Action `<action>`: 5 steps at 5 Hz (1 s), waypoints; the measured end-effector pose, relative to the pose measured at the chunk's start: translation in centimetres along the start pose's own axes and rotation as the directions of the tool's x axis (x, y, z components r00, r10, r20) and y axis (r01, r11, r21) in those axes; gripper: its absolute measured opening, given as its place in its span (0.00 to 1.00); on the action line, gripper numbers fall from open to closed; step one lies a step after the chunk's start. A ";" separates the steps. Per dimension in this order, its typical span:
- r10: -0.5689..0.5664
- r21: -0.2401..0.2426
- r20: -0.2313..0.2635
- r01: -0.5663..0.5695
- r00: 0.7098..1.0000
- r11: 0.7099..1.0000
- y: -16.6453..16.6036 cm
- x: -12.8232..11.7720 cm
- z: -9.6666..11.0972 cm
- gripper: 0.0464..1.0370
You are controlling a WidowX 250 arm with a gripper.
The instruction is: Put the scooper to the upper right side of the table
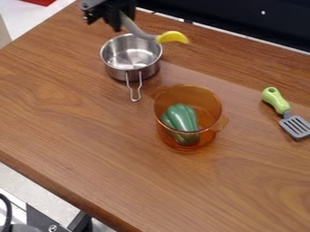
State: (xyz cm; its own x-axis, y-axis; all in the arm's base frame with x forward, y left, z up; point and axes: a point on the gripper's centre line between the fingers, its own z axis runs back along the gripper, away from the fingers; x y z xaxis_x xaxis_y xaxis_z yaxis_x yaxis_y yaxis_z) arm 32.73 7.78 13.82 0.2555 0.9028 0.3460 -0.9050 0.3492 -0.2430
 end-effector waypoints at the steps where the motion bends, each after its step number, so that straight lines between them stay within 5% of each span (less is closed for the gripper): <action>1: -0.020 -0.022 0.019 0.020 1.000 1.000 -1.5 -2.0 0.6 0.21; 3: 0.003 -0.085 -0.023 -0.005 1.000 0.996 -3.7 -4.0 1.8 0.20; 4: -0.001 -0.071 -0.019 -0.001 1.000 0.997 -4.2 -5.3 1.0 0.20; 5: -0.008 -0.037 0.036 0.010 0.999 0.999 -5.8 -6.5 -0.9 0.20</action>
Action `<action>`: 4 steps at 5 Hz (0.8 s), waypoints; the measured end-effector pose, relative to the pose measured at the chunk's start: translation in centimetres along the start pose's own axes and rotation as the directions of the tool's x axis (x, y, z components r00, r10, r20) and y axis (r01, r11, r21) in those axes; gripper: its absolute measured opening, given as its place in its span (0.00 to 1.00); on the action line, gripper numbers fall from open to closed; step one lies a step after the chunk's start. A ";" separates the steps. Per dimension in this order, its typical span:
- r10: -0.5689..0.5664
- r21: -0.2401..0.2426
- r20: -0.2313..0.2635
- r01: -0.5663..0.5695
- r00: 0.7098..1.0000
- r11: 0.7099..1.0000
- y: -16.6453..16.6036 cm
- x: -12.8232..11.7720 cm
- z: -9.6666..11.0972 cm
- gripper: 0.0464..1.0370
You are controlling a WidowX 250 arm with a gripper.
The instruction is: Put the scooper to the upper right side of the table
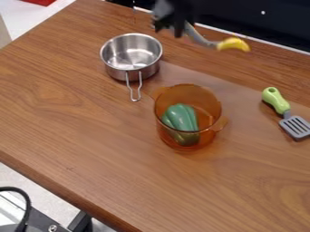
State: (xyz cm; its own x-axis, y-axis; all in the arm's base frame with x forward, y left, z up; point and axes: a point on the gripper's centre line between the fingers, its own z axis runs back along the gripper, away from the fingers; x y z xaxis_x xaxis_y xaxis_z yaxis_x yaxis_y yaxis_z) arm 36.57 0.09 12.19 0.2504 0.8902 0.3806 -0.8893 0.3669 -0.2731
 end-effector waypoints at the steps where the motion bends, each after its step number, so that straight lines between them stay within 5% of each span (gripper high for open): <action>1: -0.001 0.010 0.030 0.001 1.000 1.000 -1.6 -1.2 -1.6 0.20; 3: -0.012 0.024 0.015 0.011 1.000 1.000 -3.0 -3.0 -4.4 0.20; 4: 0.044 0.013 -0.029 -0.044 0.999 0.999 -3.2 -2.8 -5.0 0.20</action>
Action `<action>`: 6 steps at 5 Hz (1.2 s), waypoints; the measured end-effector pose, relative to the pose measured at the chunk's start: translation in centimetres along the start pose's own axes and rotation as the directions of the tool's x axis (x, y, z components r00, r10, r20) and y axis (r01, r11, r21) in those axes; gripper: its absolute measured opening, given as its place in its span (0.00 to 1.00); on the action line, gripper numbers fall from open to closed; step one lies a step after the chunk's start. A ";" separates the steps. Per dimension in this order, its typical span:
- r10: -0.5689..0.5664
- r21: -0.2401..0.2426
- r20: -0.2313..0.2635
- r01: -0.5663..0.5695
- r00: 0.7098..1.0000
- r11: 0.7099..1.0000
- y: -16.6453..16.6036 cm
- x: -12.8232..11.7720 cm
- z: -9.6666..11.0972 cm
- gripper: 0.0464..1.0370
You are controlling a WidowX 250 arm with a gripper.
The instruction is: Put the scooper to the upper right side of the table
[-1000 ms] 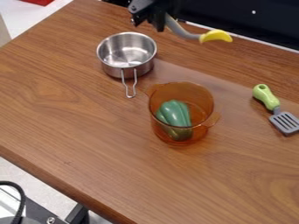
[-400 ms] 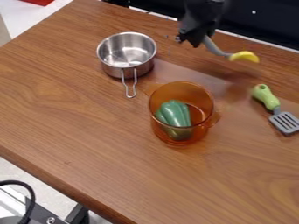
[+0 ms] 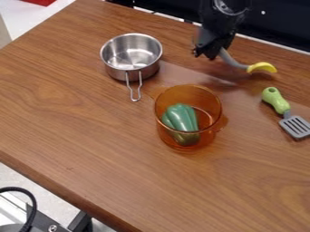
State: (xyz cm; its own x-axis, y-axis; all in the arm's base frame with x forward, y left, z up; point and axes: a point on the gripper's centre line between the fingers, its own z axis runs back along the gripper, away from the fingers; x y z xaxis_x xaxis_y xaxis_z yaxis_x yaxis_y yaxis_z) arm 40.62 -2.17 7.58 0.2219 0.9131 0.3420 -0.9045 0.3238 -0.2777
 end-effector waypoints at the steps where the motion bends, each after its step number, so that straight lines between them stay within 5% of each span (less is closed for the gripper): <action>1: 0.040 0.019 -0.102 -0.039 0.994 0.999 -0.1 0.4 -0.8 0.25; 2: 0.045 0.070 -0.090 -0.038 0.995 0.997 0.0 1.4 -2.1 0.51; 3: 0.022 0.122 -0.130 -0.006 0.991 0.993 -0.1 1.2 -3.0 0.80; 4: 0.002 0.143 -0.143 0.019 0.990 0.990 0.3 1.6 -2.9 0.96; 6: 0.025 0.104 -0.168 -0.008 0.985 0.995 0.4 3.4 -0.3 0.96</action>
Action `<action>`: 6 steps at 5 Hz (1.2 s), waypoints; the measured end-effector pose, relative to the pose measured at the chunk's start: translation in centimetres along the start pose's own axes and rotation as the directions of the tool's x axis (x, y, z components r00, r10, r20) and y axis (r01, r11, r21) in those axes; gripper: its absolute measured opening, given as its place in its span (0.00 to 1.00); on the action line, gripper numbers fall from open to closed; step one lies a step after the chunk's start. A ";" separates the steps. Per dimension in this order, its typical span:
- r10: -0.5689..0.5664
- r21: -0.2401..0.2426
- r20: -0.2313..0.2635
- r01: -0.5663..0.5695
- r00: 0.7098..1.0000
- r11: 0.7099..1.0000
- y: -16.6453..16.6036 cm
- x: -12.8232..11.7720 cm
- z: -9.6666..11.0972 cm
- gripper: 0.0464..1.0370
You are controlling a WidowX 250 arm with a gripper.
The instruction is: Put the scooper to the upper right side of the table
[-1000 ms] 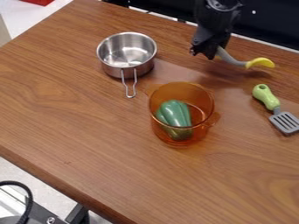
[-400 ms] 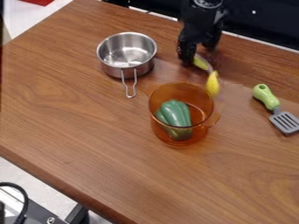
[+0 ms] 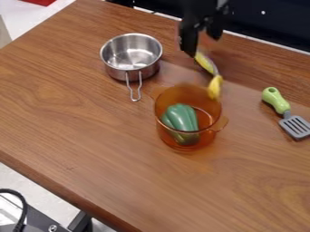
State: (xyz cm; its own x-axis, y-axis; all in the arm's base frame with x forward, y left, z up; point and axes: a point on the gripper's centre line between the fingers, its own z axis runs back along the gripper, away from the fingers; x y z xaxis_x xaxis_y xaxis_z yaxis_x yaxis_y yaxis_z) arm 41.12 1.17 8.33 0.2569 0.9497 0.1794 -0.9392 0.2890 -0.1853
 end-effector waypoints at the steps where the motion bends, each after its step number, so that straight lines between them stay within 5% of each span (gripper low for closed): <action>1: -0.002 -0.013 0.006 0.002 1.000 1.000 0.1 0.4 1.2 0.96; 3: -0.181 -0.035 0.083 0.184 0.980 0.982 2.5 -0.6 3.7 0.96; 4: -0.346 -0.057 0.100 0.352 0.933 0.934 5.3 -1.2 5.0 0.96; 6: -0.639 -0.073 0.053 0.641 0.768 0.764 12.8 0.3 6.1 0.96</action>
State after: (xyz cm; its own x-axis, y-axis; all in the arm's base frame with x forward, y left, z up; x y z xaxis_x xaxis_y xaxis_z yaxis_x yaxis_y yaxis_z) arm 27.75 4.39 11.90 0.7851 0.5378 0.3071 -0.5363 0.8384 -0.0973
